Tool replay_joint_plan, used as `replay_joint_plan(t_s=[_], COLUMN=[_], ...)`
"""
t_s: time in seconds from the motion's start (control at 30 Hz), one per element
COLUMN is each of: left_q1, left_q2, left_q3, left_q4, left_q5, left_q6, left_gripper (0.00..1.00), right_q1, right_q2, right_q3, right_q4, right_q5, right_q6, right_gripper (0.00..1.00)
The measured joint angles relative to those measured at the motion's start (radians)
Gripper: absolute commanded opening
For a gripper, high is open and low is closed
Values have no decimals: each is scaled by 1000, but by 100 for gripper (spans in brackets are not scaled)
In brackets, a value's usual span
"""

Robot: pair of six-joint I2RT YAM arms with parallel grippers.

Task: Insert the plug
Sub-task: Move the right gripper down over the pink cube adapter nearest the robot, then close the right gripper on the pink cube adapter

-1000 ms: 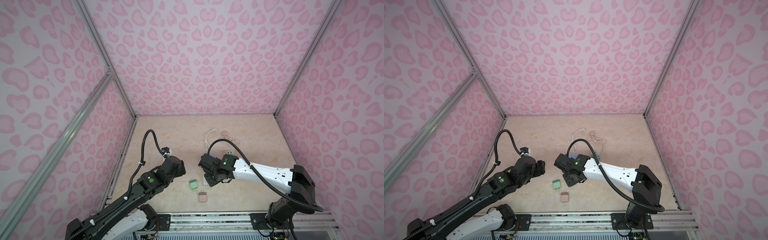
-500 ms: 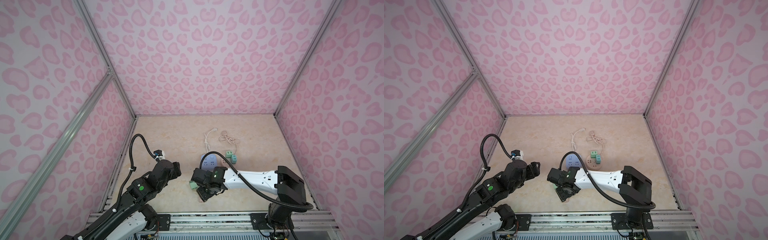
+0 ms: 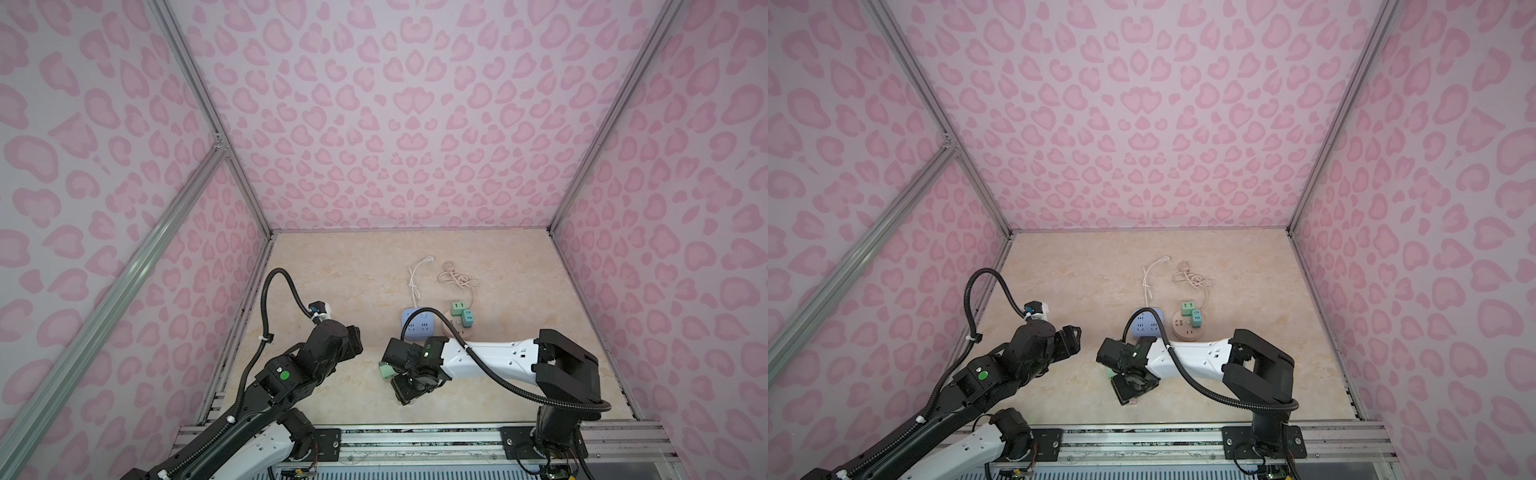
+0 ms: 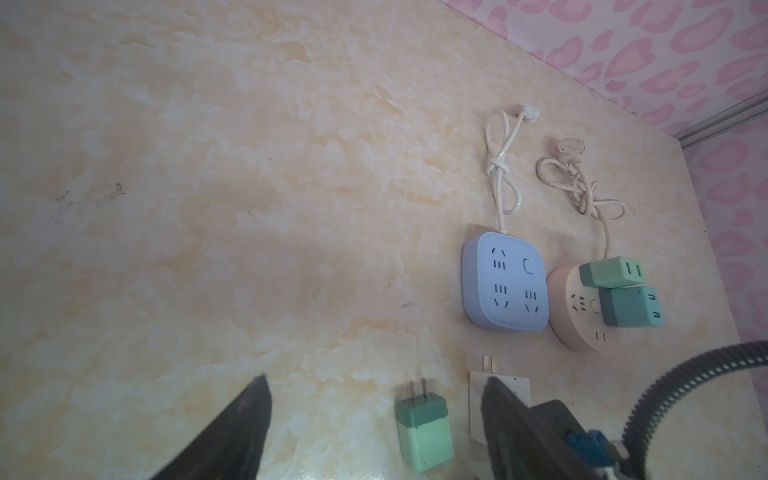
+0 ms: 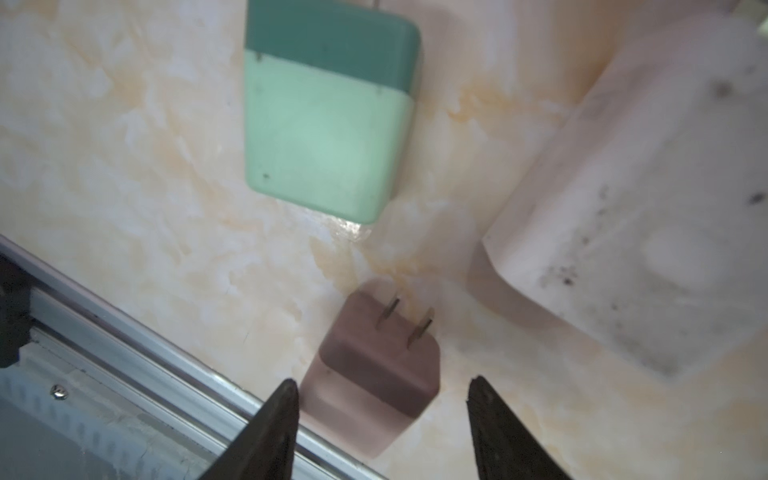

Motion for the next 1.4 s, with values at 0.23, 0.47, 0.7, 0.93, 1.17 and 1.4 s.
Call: replay_joint_plan(t_s=[0.23,0.47,0.7,0.93,1.17,1.4], left_q1=[0,0,0,0,0,0], left_q2=[0,-6,-6,6,42,126], left_q3=[-2,-14,-22,-21,6,64], left_q4=[-2,-2,-2,-2,-3,4], left_q5=[9,10,18,39,94,225], left_q6=[-10,-13,-24,-24,-24,2], left_gripper=[81,81,81,80,78,75], right_q1=[1,1,0,0,-34,-114], right_q2=[31,39,35,23,-60,-254], right_q3=[14,11,-8,-14,-39,-93], right_q4=[6,-21,-53,-55,-57,-84], right_q5=[-25,-22,2,5,-24,-32], right_q6=[4,13,23,10,-21,-104], right_gripper=[61,49,46,33,30,28])
